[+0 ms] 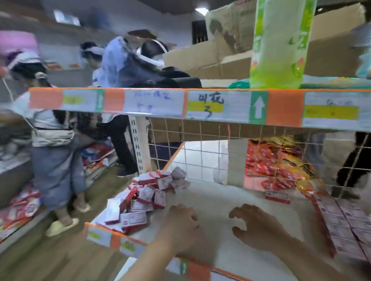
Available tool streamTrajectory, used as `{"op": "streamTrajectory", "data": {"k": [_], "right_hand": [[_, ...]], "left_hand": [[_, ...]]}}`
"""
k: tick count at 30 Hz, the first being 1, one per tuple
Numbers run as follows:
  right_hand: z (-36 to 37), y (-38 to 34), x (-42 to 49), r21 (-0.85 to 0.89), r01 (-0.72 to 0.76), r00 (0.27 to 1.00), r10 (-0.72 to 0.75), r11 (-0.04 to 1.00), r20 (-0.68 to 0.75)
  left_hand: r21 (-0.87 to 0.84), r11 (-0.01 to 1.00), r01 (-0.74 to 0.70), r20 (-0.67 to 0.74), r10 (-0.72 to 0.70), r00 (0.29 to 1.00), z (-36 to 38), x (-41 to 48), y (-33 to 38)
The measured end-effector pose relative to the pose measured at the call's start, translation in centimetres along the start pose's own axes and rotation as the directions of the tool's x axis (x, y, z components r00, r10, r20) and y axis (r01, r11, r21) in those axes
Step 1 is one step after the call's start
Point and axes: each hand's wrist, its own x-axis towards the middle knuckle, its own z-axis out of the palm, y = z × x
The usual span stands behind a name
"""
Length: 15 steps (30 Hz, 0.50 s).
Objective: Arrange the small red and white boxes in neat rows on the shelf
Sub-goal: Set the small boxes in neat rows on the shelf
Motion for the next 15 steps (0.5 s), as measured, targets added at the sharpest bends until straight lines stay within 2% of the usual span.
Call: {"op": "streamTrajectory", "data": {"k": [5,12,15], "right_hand": [[2.6,-5.6,4.9,0.059,0.089,0.995,-0.091,0.994,0.033],[3.5,-7.8,9.9,0.119,0.039,0.999,-0.037,0.992,-0.019],[3.6,-7.9,12.0,0.114,0.067,0.997,-0.063,0.991,-0.039]], "left_hand": [[-0.119,0.986,0.118,-0.072,-0.127,0.989,-2.6,-1.5,-6.4],[-0.167,0.973,0.16,-0.216,-0.194,0.957,-4.5,-0.4,-10.1],[-0.114,0.976,0.187,-0.297,-0.214,0.931,-5.1,1.0,-10.3]]}}
